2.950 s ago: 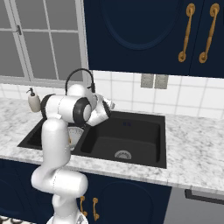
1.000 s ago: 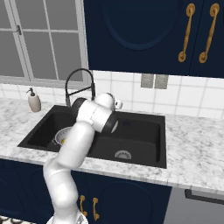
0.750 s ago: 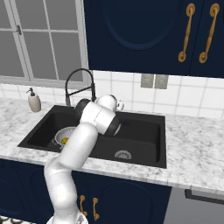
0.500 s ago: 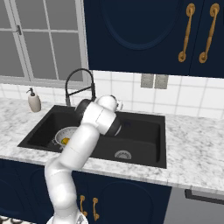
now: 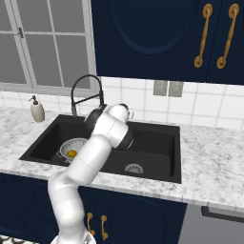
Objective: Put the colander in the sink, put the mango in the colander, and turn on the sink faucet and pour water over the colander.
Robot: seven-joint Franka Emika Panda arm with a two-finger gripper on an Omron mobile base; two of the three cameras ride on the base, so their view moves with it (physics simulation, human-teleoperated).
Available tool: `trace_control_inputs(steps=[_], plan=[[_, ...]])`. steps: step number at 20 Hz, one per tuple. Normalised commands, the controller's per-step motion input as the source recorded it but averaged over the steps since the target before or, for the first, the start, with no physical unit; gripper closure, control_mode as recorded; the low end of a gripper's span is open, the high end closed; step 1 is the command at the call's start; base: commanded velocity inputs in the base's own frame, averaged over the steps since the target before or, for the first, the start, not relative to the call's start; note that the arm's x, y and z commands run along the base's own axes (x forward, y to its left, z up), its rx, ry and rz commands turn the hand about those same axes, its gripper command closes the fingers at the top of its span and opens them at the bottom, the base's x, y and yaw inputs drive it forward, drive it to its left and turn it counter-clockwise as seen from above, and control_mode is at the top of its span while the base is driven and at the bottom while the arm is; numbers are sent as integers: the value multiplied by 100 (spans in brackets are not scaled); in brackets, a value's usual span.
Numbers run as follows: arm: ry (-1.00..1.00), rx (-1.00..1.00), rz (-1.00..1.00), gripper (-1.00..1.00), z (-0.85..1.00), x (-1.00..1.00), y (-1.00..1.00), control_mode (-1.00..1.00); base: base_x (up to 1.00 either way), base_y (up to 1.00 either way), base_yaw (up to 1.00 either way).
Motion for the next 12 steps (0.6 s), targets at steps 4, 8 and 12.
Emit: trace_control_inputs(steps=[4,8,12], plan=[[0,0,0,-100,0,0,35,-100,0,0,0],[0,0,0,-100,0,16,19,-100,0,0,0],[0,0,0,-100,0,10,18,-100,0,0,0]])
